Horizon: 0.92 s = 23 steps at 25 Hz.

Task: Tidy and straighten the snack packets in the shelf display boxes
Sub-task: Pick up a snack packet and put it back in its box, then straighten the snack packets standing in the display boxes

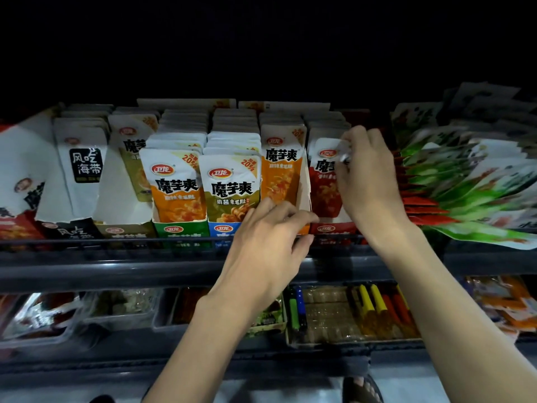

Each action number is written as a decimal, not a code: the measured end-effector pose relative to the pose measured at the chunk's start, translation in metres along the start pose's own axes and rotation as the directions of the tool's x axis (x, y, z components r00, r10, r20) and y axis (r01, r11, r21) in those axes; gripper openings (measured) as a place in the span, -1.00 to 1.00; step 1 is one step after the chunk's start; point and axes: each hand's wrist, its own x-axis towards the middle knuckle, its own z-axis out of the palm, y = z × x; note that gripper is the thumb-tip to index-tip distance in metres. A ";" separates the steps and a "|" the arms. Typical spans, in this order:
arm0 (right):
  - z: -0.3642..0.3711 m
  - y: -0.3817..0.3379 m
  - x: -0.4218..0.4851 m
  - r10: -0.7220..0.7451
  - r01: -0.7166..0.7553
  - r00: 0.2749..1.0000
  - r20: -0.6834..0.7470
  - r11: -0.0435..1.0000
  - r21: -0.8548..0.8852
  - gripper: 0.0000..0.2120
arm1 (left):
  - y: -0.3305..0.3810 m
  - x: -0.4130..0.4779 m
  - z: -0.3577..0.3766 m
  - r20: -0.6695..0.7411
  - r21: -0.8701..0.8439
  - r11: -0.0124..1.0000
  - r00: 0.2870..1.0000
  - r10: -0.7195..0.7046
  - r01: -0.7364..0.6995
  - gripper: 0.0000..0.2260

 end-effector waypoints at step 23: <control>0.002 -0.021 -0.007 -0.112 0.107 0.991 -0.068 0.991 -0.074 -0.49 | -0.003 -0.003 -0.007 -0.091 -0.216 0.976 0.996 -0.026 0.005 -0.80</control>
